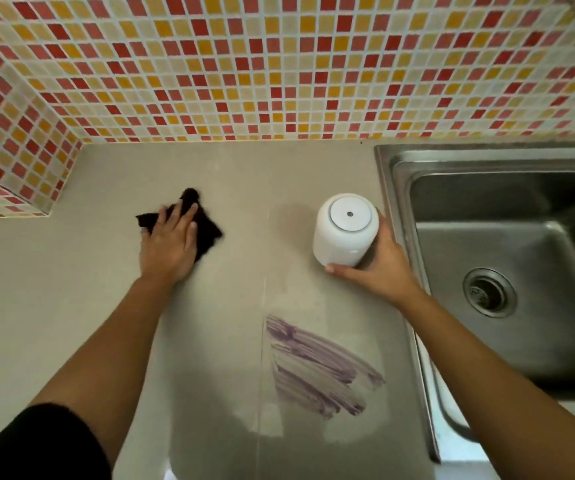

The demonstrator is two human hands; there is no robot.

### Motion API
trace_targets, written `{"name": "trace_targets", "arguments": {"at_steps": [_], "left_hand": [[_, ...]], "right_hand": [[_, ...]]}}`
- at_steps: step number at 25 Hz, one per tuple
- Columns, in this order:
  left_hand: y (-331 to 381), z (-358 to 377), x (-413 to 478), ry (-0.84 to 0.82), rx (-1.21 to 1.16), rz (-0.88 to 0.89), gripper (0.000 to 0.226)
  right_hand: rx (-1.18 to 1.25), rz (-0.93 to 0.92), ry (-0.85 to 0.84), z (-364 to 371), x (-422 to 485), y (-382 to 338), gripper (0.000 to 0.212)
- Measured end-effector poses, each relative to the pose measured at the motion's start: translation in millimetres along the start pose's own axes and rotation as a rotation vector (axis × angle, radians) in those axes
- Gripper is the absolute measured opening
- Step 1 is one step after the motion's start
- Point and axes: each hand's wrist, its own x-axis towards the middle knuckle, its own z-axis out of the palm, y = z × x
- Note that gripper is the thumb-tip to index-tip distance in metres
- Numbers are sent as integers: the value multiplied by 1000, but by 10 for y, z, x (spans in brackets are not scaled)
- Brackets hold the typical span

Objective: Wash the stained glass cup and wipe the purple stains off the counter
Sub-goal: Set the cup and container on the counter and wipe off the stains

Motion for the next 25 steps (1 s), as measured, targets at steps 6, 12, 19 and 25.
{"name": "trace_targets", "arguments": {"at_steps": [6, 12, 19, 25], "left_hand": [[477, 284, -1607, -116, 29, 604, 46], [450, 255, -1813, -87, 28, 291, 53], [1938, 451, -114, -131, 92, 435, 48], [1007, 388, -1428, -184, 139, 1165, 42]], "right_hand": [[85, 25, 67, 53, 98, 8, 86], [177, -38, 215, -424, 143, -147, 88], [146, -58, 368, -727, 124, -143, 88], [64, -82, 320, -1002, 80, -72, 91]]}}
